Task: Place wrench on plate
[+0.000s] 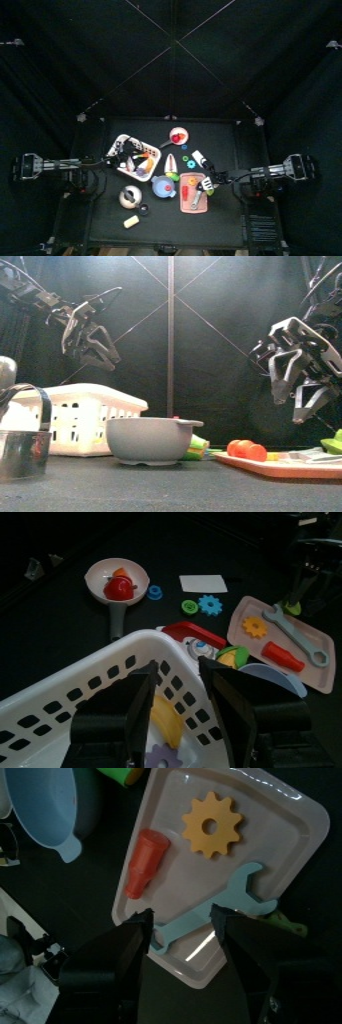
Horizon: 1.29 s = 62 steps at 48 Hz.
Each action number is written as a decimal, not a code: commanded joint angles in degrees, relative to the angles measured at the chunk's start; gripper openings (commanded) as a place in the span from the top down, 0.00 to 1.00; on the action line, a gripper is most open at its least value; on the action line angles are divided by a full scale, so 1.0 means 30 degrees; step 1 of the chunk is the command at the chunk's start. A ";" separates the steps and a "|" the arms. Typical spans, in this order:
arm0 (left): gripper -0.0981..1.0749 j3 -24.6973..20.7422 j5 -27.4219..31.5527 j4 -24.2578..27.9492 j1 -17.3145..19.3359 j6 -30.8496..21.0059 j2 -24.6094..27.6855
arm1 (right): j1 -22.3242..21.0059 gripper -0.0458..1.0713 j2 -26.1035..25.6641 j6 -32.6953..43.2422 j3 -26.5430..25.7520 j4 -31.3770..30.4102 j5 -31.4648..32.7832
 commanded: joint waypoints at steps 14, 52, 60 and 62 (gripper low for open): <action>0.25 -0.0234 -0.0029 0.0000 0.0029 -0.0029 -0.0029 | -0.0059 0.20 -0.0146 -0.0029 -0.0410 -0.0264 -0.0059; 0.25 -0.0264 -0.0381 -0.0674 -0.0381 -0.0029 -0.0527 | -0.0059 0.20 -0.0117 -0.0029 -0.0557 -0.0176 -0.0029; 0.25 -0.0352 -0.0381 -0.0674 -0.0791 0.0000 -0.0498 | -0.0059 0.20 -0.0205 -0.0029 -0.0791 -0.0176 0.0059; 0.25 -0.0439 -0.0381 -0.0645 -0.1084 0.0000 -0.0527 | -0.0059 0.20 -0.0205 0.0000 -0.0791 -0.0176 0.0117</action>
